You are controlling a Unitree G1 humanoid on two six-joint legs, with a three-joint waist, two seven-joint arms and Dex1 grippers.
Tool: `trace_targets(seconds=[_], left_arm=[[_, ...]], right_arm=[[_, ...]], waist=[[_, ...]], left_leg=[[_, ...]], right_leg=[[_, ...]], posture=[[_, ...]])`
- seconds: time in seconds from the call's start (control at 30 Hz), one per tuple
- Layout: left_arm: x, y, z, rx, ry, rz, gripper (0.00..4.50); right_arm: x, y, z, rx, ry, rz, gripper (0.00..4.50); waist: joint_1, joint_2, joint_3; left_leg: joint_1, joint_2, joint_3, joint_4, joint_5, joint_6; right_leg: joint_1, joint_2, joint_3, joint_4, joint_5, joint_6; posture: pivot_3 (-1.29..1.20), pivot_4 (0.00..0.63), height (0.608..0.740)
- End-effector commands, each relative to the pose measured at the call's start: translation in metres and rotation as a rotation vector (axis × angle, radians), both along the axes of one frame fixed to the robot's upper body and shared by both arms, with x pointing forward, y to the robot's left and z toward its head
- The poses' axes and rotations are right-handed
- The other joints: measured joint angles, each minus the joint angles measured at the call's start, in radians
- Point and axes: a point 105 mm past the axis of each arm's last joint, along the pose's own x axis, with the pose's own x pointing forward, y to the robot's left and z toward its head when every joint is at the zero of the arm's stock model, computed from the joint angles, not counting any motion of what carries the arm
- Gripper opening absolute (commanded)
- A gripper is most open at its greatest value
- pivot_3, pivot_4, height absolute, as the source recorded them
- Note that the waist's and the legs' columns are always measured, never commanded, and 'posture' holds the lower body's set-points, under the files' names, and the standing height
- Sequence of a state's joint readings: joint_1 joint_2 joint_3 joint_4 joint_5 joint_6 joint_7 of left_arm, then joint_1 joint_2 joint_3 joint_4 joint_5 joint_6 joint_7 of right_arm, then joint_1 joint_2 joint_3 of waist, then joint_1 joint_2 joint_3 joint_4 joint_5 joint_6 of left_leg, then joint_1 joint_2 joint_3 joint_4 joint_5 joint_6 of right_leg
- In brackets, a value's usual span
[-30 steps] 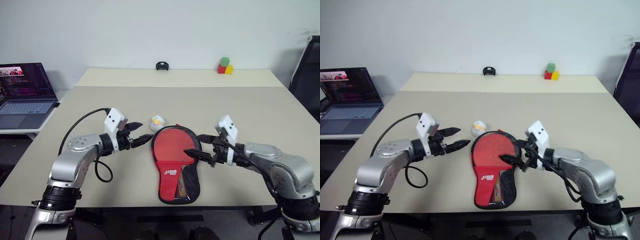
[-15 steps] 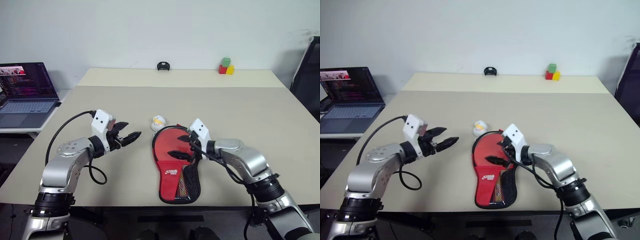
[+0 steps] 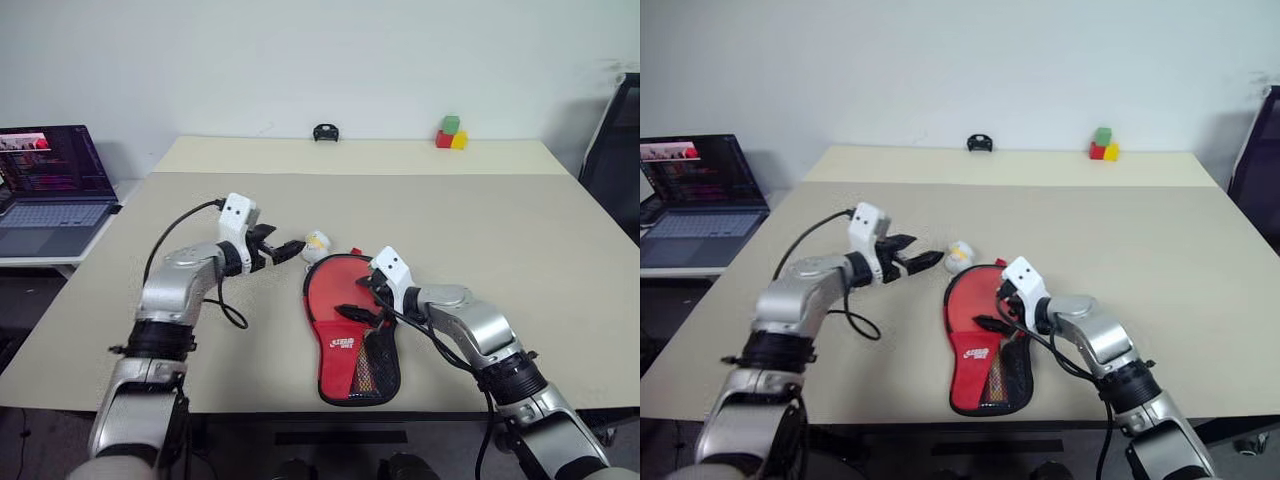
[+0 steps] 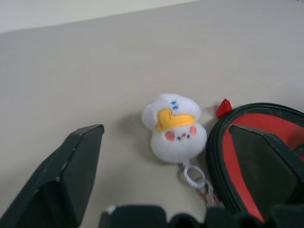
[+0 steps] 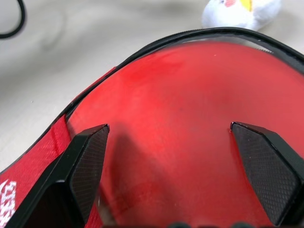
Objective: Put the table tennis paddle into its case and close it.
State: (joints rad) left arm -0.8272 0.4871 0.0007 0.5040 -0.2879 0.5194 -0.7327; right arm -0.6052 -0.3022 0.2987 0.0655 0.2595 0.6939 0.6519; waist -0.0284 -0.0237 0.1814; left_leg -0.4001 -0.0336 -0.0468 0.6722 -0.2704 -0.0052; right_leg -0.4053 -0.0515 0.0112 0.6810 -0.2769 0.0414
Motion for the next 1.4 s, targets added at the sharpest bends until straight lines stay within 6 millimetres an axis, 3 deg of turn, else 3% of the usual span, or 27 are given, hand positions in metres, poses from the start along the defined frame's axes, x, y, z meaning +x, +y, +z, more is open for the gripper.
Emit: trace_targets(seconds=[0.03,0.3,0.43,0.67,0.77,1.0,1.1,1.17,1.4], left_arm=[[0.015,-0.008,0.006,0.021,0.001,-0.014,4.48],[0.029,-0.026,-0.01,0.059,0.098,-0.052,4.48],[0.03,-0.035,-0.027,0.124,0.153,-0.048,4.48],[0.031,-0.042,-0.039,0.123,0.173,-0.032,4.48],[0.031,-0.046,-0.039,0.109,0.173,-0.029,3.92],[0.031,-0.048,-0.044,0.097,0.185,-0.02,1.51],[0.03,-0.045,-0.046,0.091,0.19,-0.011,0.56],[0.031,-0.041,-0.045,0.095,0.183,-0.002,0.23],[0.038,-0.04,-0.017,0.127,0.099,-0.016,0.2]], right_arm=[[-0.003,0.002,0.0,0.008,0.005,-0.003,4.5],[-0.005,0.007,0.0,0.02,0.007,-0.005,4.5],[-0.007,0.013,0.0,0.034,0.006,-0.004,4.5],[-0.008,0.014,0.0,0.042,0.004,-0.012,4.5],[-0.009,0.014,0.001,0.043,0.004,-0.016,4.5],[-0.009,0.013,0.002,0.04,-0.017,-0.024,4.5],[-0.007,0.004,-0.004,-0.014,-0.036,-0.056,4.5],[-0.006,-0.004,-0.012,-0.047,-0.018,-0.081,4.5],[-0.004,-0.017,-0.03,-0.135,0.014,-0.128,4.5]], waist=[[-0.001,0.0,0.0],[-0.006,0.0,0.0],[-0.004,0.0,0.0],[-0.004,0.0,0.0],[-0.003,-0.001,0.0],[-0.004,-0.001,0.0],[-0.004,-0.001,0.0],[-0.003,-0.001,0.0],[-0.004,-0.001,-0.001]], left_leg=[[0.0,0.0,0.0,0.0,0.0,0.0],[0.0,-0.001,0.0,0.0,0.0,0.0],[0.0,-0.002,0.0,0.0,0.0,0.0],[0.0,-0.003,0.0,0.0,0.0,0.0],[0.0,-0.003,0.0,0.001,0.0,0.0],[0.0,-0.003,-0.001,0.003,0.0,0.0],[0.0,-0.004,-0.001,0.003,0.0,0.0],[0.0,-0.004,-0.001,0.003,0.0,0.0],[0.0,-0.003,-0.001,0.003,0.0,0.0]], right_leg=[[0.0,0.0,-0.001,0.0,0.0,0.0],[-0.001,0.0,-0.001,0.0,0.0,0.0],[-0.001,0.0,0.0,0.0,0.0,0.0],[-0.001,-0.001,0.0,0.0,0.0,0.0],[-0.001,-0.001,-0.001,0.001,0.0,0.0],[-0.001,-0.001,-0.001,0.002,0.0,0.0],[0.0,-0.001,-0.001,0.002,0.0,0.0],[0.0,-0.001,-0.001,0.002,0.0,0.0],[0.0,-0.001,-0.001,0.003,0.0,0.0]], posture=[[0.0,0.15,0.74],[0.0,0.15,0.74],[0.0,0.15,0.74],[0.0,0.15,0.74],[0.0,0.15,0.74],[0.0,0.15,0.74],[0.0,0.15,0.74],[0.0,0.15,0.74],[0.0,0.15,0.74]])
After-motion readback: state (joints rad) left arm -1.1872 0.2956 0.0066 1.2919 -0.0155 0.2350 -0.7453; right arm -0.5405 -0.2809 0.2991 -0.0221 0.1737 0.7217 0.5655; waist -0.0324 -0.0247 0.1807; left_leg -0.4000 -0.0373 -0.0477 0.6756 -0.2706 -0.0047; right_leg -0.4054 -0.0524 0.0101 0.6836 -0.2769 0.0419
